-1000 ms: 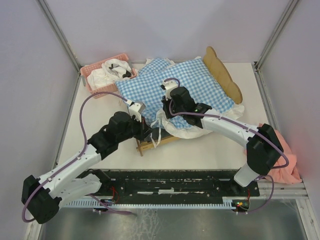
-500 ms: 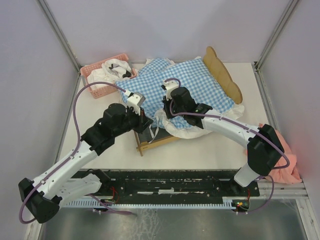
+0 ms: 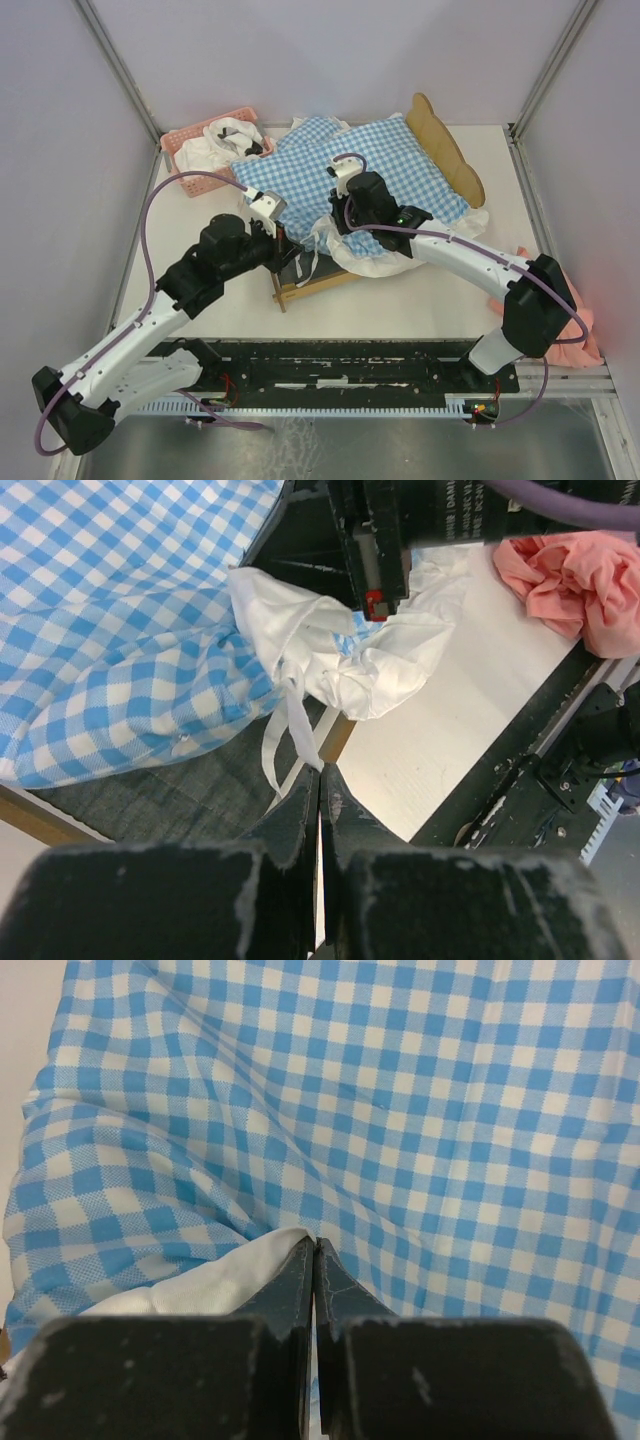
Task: Set up the pet bed
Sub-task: Cross the ropes on the bed frame.
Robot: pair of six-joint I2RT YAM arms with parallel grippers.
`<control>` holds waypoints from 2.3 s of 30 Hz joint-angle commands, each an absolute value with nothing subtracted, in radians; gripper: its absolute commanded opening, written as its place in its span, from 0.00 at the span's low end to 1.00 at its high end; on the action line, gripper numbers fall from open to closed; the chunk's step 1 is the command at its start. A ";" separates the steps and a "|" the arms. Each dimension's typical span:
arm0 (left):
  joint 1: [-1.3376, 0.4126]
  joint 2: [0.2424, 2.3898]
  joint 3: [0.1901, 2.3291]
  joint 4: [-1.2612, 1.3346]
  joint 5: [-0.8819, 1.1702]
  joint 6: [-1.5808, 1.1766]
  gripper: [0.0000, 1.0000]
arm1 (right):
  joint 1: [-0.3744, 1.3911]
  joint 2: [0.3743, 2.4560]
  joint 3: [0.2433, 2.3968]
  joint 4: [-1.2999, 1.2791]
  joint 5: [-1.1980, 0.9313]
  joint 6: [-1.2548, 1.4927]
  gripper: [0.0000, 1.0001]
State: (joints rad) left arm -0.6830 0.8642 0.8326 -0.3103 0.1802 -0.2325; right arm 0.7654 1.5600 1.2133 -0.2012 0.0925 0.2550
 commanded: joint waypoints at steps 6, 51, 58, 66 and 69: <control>-0.688 0.864 0.838 -0.262 0.166 -0.185 0.03 | 0.747 1.518 1.275 -0.173 0.168 0.171 0.02; -0.650 1.140 0.890 -0.030 -0.014 -0.237 0.03 | 0.803 1.202 1.107 -0.316 0.124 0.487 0.53; -0.636 1.158 0.890 -0.012 0.008 -0.270 0.03 | 0.961 1.213 0.941 -0.023 0.154 0.508 0.53; -0.623 1.158 0.894 -0.018 0.025 -0.289 0.03 | 1.009 1.399 0.897 0.178 0.197 0.523 0.54; -0.619 1.159 0.895 -0.018 0.030 -0.292 0.03 | 1.014 1.448 0.902 0.212 0.215 0.539 0.58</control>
State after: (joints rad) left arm -0.6292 1.1599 0.8452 -0.0864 0.0101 -0.2565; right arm 1.0039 1.4128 0.8906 0.0612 0.1696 0.5121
